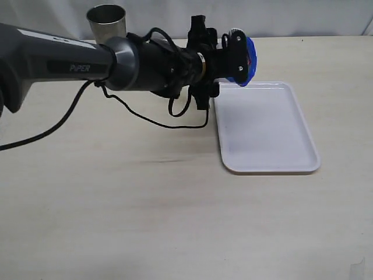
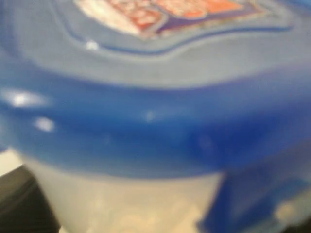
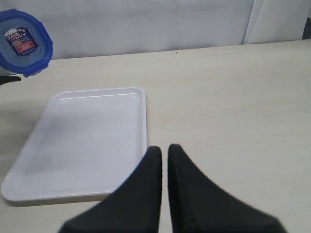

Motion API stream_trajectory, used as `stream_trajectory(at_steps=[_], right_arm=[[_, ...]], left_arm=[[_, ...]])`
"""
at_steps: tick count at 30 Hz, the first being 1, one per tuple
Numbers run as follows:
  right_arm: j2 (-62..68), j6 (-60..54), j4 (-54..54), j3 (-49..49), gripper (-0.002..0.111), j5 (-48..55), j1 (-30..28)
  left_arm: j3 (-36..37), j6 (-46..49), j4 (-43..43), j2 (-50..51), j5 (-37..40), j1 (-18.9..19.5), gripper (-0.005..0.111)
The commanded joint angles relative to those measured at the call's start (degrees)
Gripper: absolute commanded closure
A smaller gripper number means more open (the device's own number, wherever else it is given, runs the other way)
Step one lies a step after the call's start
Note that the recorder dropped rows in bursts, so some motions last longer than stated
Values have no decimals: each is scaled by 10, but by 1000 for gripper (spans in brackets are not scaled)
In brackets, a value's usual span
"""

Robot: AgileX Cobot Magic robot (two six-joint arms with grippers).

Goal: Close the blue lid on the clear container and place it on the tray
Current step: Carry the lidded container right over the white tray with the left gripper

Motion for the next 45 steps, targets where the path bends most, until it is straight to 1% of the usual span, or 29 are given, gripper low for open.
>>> stream_trajectory(at_steps=[1,2,5,8,11,14,21,26,30,35,38,44,45], right_arm=[[-3,-1,1,1,104,-2,-2],[-3,-1,1,1,104,-2,-2],[-3,-1,1,1,104,-2,-2],[-3,-1,1,1,104,-2,-2],[-3,-1,1,1,104,-2,-2],[-3,-1,1,1,104,-2,-2],[-3,-1,1,1,104,-2,-2],[-3,-1,1,1,104,-2,-2],[-3,-1,1,1,104,-2,-2],[-3,-1,1,1,104,-2,-2],[-3,-1,1,1,104,-2,-2],[-3,-1,1,1,104,-2,-2],[-3,-1,1,1,104,-2,-2]], left_arm=[[-9,75,63,-7,137,-33,107],[-9,108,73,-7,165,-43,107],[-9,186,73,-7,207,-60,107],[-9,237,73,-7,224,-72,107],[-9,261,73,-7,229,-85,107],[-9,263,73,-7,227,-93,107],[-9,262,73,-7,172,-111,107],[-9,264,73,-7,101,-113,107],[-9,300,73,-7,99,-114,107],[-9,304,73,-7,92,-114,107],[-9,248,73,-7,62,-114,107],[-12,71,73,-7,-45,-107,107],[-16,26,73,-7,-71,-105,107]])
